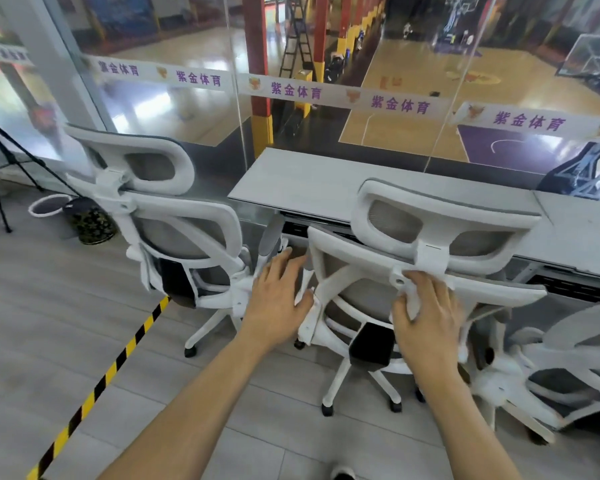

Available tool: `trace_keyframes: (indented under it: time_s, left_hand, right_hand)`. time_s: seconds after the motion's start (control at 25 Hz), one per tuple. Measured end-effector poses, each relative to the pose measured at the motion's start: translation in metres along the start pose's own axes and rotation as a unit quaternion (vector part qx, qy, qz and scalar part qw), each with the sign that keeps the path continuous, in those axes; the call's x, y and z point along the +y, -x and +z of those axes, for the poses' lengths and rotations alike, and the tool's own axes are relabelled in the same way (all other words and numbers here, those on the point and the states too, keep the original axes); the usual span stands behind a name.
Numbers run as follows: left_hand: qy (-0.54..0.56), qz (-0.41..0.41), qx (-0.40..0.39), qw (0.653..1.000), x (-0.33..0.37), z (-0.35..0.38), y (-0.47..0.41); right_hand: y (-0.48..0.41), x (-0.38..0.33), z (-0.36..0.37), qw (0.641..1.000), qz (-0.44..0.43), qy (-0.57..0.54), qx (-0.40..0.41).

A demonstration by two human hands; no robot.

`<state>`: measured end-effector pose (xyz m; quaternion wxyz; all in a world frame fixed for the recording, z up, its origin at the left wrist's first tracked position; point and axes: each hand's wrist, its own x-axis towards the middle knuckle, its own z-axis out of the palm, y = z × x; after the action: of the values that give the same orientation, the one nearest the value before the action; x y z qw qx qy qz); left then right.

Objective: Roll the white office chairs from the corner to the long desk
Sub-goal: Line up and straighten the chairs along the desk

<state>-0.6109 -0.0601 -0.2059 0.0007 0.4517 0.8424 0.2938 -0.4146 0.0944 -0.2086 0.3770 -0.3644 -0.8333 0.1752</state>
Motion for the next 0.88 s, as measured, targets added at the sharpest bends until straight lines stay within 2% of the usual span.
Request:
trace_keyframes:
  time_s: [0.16,0.4,0.52,0.6,0.72,0.88]
  left_hand:
    - [-0.006,-0.024,0.033,0.999,-0.058,-0.035,-0.001]
    - [-0.041,-0.100,0.048,0.993,-0.179,-0.091,-0.029]
    - [-0.059,-0.134,0.037,0.988,-0.237,-0.122,-0.044]
    - [-0.057,-0.160,0.052,0.984,-0.267,-0.142,-0.056]
    - [-0.016,-0.217,0.075,0.973,-0.311,-0.166,-0.070]
    - [0.065,-0.273,0.088,0.956,-0.369,-0.193,-0.092]
  right_hand:
    - [-0.006,-0.063,0.073,0.996,-0.057,-0.029,-0.065]
    - [-0.043,-0.145,0.204,0.981,-0.074,-0.107,-0.144]
    - [-0.069,-0.187,0.257,0.974,-0.059,-0.114,-0.186]
    - [-0.091,-0.212,0.283,0.970,-0.081,-0.116,-0.200]
    - [-0.125,-0.243,0.311,0.968,-0.087,-0.097,-0.215]
    - [-0.139,-0.263,0.354,0.948,-0.082,-0.001,-0.309]
